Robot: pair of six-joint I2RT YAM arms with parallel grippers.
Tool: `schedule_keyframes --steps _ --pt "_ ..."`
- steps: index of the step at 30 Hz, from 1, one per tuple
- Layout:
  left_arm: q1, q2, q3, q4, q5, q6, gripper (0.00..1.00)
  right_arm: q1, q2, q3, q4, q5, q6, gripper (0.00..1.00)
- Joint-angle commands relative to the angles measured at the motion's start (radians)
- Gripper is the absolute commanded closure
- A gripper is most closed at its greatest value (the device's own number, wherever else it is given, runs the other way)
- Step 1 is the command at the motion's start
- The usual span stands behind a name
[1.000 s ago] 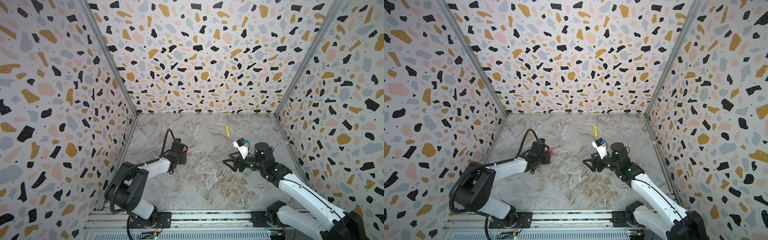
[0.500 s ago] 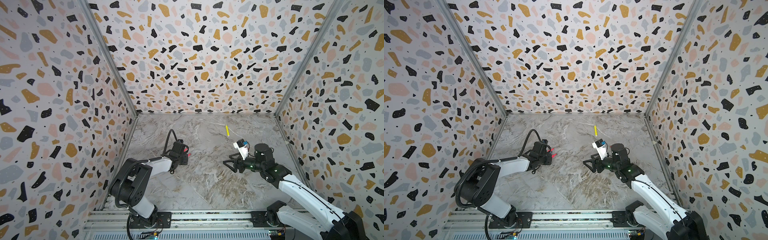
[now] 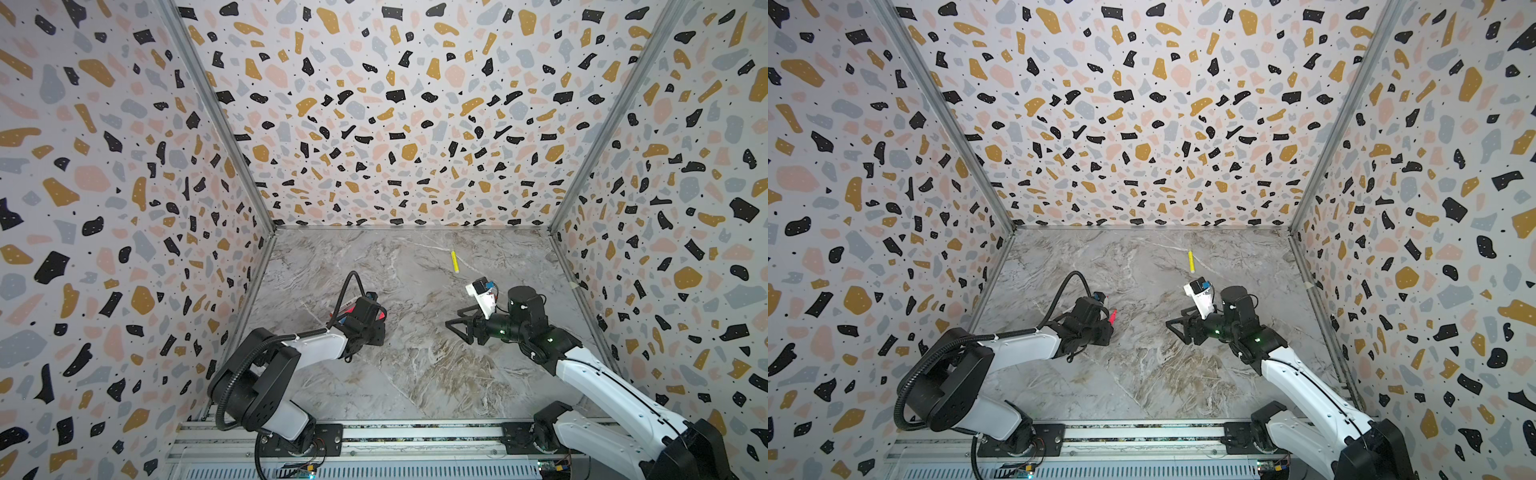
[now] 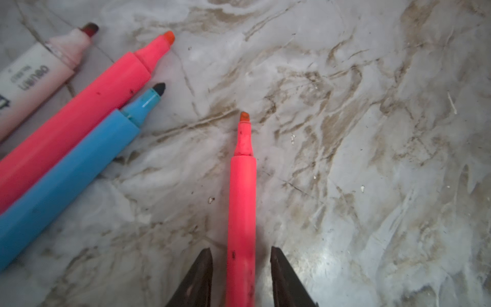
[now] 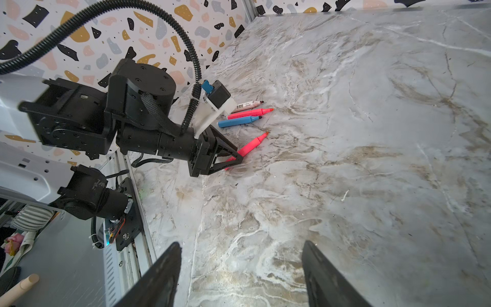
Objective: Insert the pens into the pen caps
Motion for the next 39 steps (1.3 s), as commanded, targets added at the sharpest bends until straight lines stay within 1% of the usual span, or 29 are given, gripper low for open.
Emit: schedule_keyframes --steps 1,4,7,9,12,14,17,20,22,25,26,32,35,39 --pt "-0.008 0.002 -0.002 -0.051 -0.018 0.014 0.61 -0.003 -0.018 0.038 0.008 0.014 0.012 0.28" --pt "-0.042 0.028 0.000 -0.065 -0.029 0.016 0.60 -0.003 -0.019 0.037 0.006 0.027 0.013 0.29" --pt "-0.086 0.053 0.001 -0.070 -0.040 0.017 0.62 -0.002 -0.021 0.037 0.005 0.040 0.020 0.29" --pt "-0.100 0.070 -0.001 -0.063 -0.042 0.014 0.69 -0.003 -0.024 0.035 0.004 0.050 0.025 0.30" --pt "-0.110 0.075 0.006 -0.064 -0.043 0.017 0.85 -0.003 -0.033 0.033 0.003 0.065 0.031 0.30" --pt "-0.112 0.047 0.001 -0.052 -0.028 0.018 0.88 -0.004 -0.042 0.030 0.000 0.075 0.034 0.30" --pt "-0.116 -0.072 -0.063 0.067 0.059 0.010 0.88 -0.010 -0.054 0.013 0.005 0.101 0.051 0.30" --pt "-0.117 -0.207 -0.142 0.204 0.136 -0.012 0.88 -0.040 -0.045 -0.015 0.031 0.084 0.100 0.30" --pt "-0.121 -0.275 -0.184 0.289 0.191 -0.021 0.87 -0.058 -0.019 -0.044 0.073 0.038 0.147 0.29" --pt "-0.138 -0.354 -0.235 0.379 0.250 -0.046 0.86 -0.050 0.059 -0.083 0.165 -0.076 0.206 0.28" --pt "-0.147 -0.382 -0.253 0.405 0.251 -0.061 0.86 -0.033 0.086 -0.096 0.202 -0.103 0.229 0.28" --pt "-0.215 -0.501 -0.355 0.571 0.230 -0.152 0.86 0.088 0.173 -0.143 0.462 -0.143 0.349 0.27" --pt "-0.255 -0.527 -0.381 0.624 0.215 -0.182 0.86 0.104 0.224 -0.141 0.563 -0.150 0.400 0.27" --pt "-0.309 -0.531 -0.384 0.637 0.177 -0.194 0.86 0.145 0.290 -0.113 0.651 -0.149 0.442 0.29"
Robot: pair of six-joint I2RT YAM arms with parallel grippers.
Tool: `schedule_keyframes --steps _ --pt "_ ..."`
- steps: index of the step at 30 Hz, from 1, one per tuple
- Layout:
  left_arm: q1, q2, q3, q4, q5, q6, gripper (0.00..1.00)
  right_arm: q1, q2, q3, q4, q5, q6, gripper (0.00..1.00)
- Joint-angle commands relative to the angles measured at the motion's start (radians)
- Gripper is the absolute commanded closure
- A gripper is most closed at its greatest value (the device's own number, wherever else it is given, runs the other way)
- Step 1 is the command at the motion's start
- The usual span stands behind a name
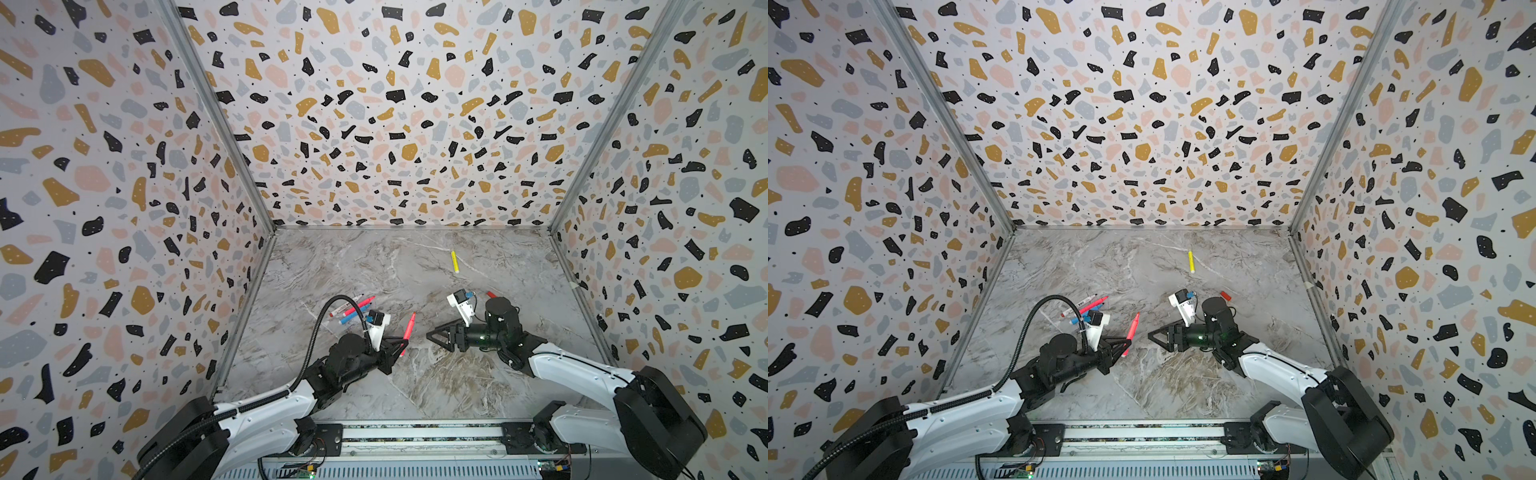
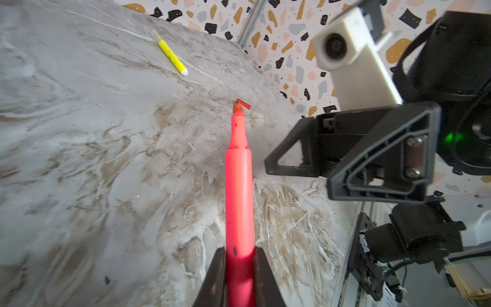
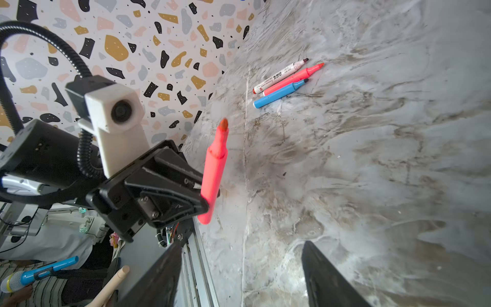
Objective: Insert the pens into the pen caps
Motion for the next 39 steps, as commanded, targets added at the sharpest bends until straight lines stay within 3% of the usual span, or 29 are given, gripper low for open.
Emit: schedule_keyframes --steps 1,7,13,17,20,23,33,39 --pt "-0.041 -0.010 -0.007 0.111 -0.039 -0.034 0.86 0.041 0.040 0.051 0.149 -0.020 0.067 0.29" --pt "-0.081 -0.010 -0.010 0.137 -0.065 -0.044 0.85 0.089 0.120 0.101 0.204 -0.005 0.098 0.37" --pt "-0.090 -0.011 -0.017 0.145 -0.063 -0.038 0.85 0.109 0.140 0.112 0.206 -0.002 0.101 0.76" --pt "-0.092 -0.010 -0.020 0.146 -0.069 -0.039 0.80 0.120 0.137 0.106 0.205 -0.001 0.101 0.90" --pt "-0.091 -0.011 -0.019 0.140 -0.085 -0.045 0.64 0.131 0.128 0.105 0.202 0.004 0.101 0.93" --pt "-0.093 -0.006 -0.013 0.134 -0.088 -0.046 0.60 0.142 0.120 0.113 0.182 0.009 0.086 0.93" --pt "-0.092 0.044 0.017 0.111 -0.073 -0.027 0.67 0.164 0.136 0.148 0.147 0.020 0.060 0.93" --pt "-0.091 0.035 0.018 0.100 -0.086 -0.027 0.77 0.167 0.140 0.152 0.137 0.025 0.053 0.92"
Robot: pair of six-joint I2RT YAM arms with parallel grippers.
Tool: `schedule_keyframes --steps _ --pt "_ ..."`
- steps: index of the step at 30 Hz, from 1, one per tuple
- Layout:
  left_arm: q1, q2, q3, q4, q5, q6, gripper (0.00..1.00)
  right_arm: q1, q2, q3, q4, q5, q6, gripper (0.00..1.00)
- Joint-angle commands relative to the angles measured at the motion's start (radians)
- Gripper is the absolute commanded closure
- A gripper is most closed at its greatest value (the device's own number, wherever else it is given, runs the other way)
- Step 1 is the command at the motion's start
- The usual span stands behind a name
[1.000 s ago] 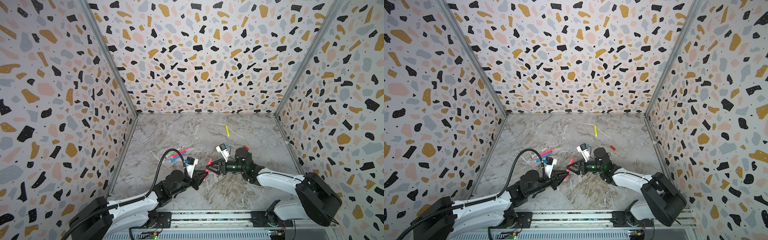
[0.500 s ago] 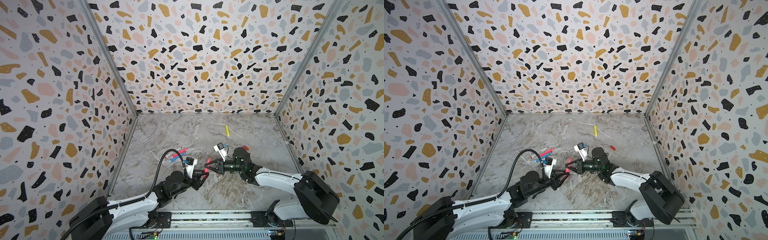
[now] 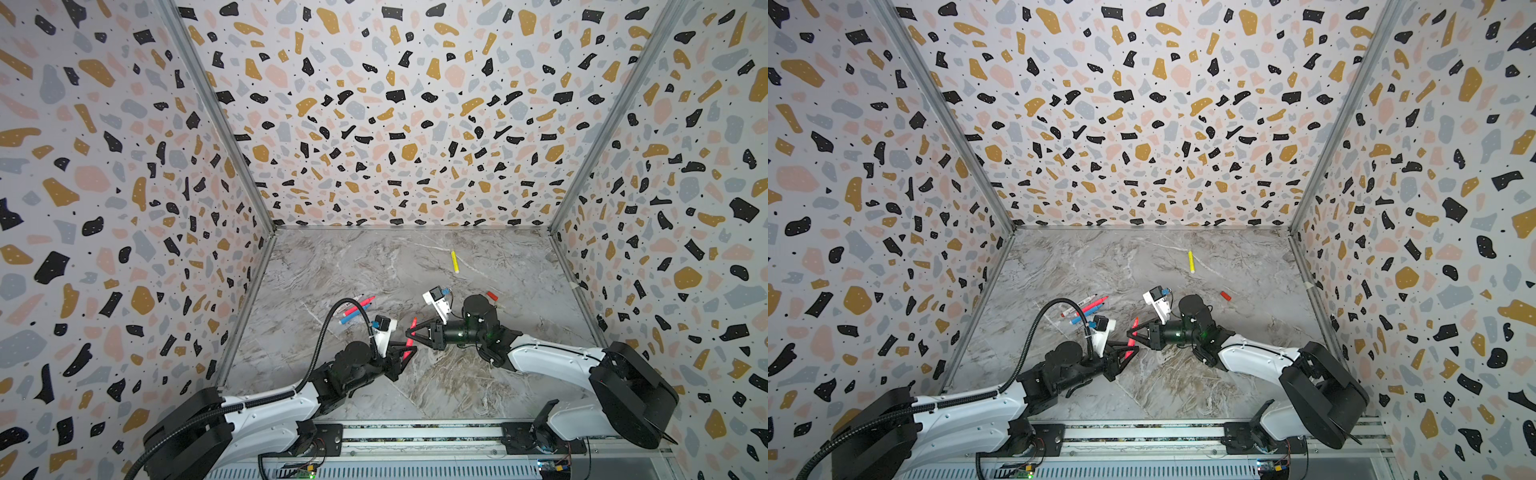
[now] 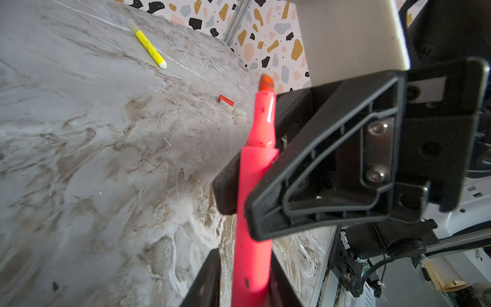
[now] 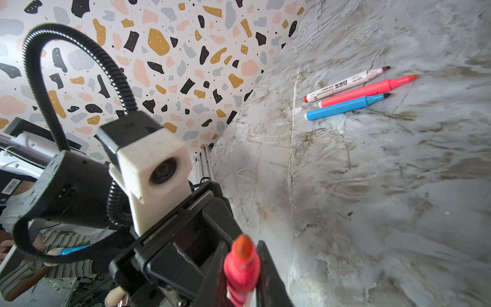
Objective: Insert the pens into the pen caps
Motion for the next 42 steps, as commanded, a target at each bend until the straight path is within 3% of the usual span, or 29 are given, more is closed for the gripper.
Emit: schedule_keyframes --steps 1,5,10,12,13,21,27,33,42 --pt "-0.004 -0.012 0.029 0.025 -0.020 0.018 0.80 0.006 -0.002 0.036 -0.008 0.002 -0.022 0.92" --pt "-0.004 -0.018 0.032 0.005 -0.045 0.008 0.92 0.007 -0.006 0.032 -0.009 0.004 -0.024 0.89" --pt "-0.003 -0.014 0.039 -0.024 -0.063 0.010 1.00 0.003 -0.048 0.039 -0.087 0.057 -0.058 0.57" --pt "-0.004 -0.019 0.034 -0.030 -0.070 0.010 1.00 -0.010 -0.075 0.065 -0.207 0.139 -0.090 0.43" --pt "-0.003 -0.025 0.031 -0.036 -0.079 0.008 1.00 -0.027 -0.087 0.084 -0.286 0.190 -0.107 0.41" --pt "-0.003 -0.055 0.020 -0.104 -0.102 0.029 1.00 -0.331 -0.128 0.141 -0.664 0.436 -0.171 0.35" --pt "-0.004 -0.083 0.003 -0.110 -0.107 0.024 1.00 -0.529 -0.104 0.142 -0.717 0.506 -0.230 0.28" --pt "-0.003 -0.098 0.020 -0.140 -0.109 0.038 1.00 -0.622 -0.026 0.152 -0.712 0.538 -0.259 0.28" --pt "-0.004 -0.110 0.008 -0.137 -0.109 0.031 1.00 -0.662 0.072 0.178 -0.682 0.575 -0.291 0.27"
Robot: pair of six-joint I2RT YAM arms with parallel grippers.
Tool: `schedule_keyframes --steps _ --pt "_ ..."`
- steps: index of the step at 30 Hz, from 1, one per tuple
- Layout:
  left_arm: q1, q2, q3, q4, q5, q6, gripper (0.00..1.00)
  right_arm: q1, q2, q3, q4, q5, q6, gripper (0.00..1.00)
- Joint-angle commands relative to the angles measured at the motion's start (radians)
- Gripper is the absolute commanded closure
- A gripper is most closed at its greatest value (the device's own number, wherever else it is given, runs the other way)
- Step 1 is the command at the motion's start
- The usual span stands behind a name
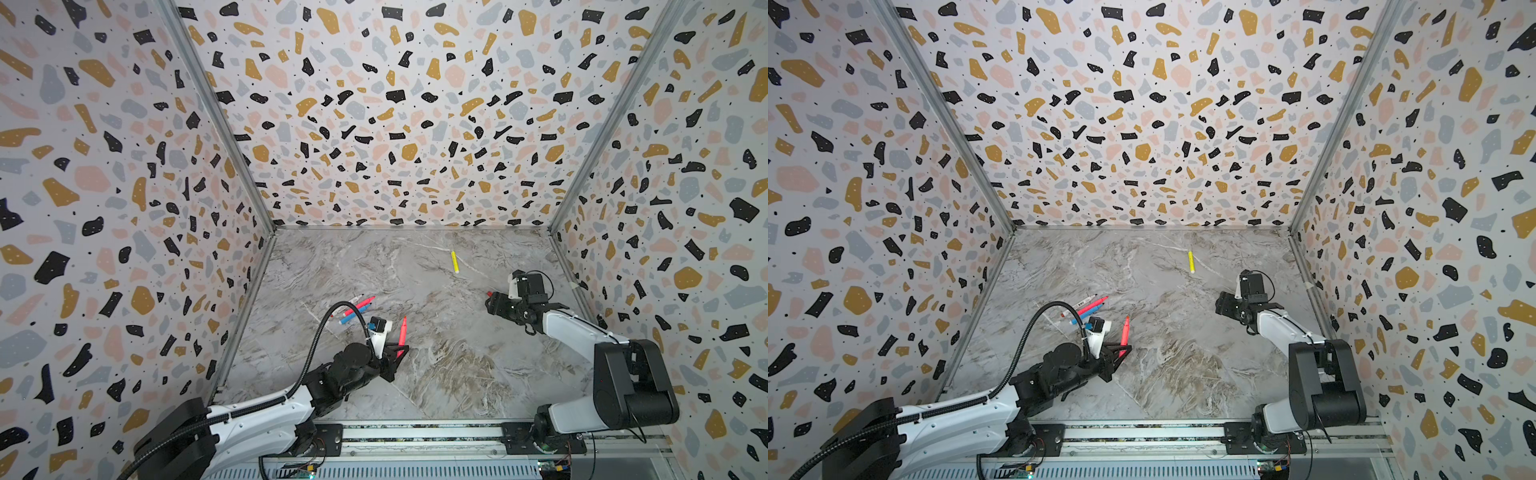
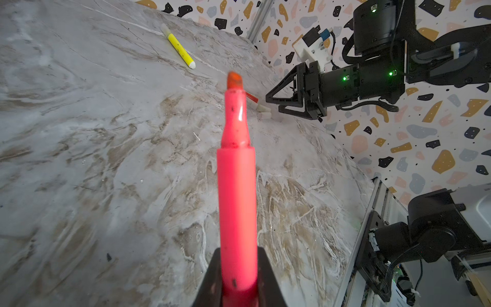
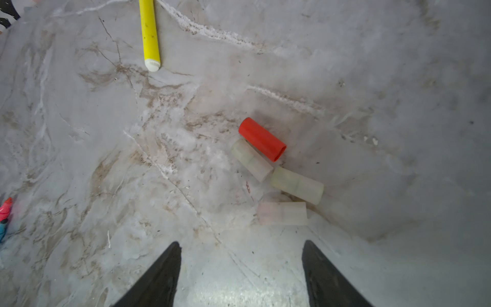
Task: Insert the pens into the pen caps
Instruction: 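Move the right gripper over the pale-green caps farther from the robot, then lower the right gripper onto a pale-green cap and close on it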
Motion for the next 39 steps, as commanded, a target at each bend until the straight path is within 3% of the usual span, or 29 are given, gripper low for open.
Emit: schedule_keyframes --steps 1,22,39 --pt "0.005 -0.021 0.000 0.027 -0.012 0.007 1.00 -0.012 0.016 0.045 -0.002 0.033 -0.032 0.27" --pt "0.005 0.003 0.003 0.032 -0.018 0.010 1.00 -0.029 0.135 0.086 0.027 0.027 -0.068 0.28" --pt "0.005 0.018 0.008 0.041 -0.016 0.010 1.00 0.013 0.168 0.055 0.077 -0.068 -0.064 0.33"
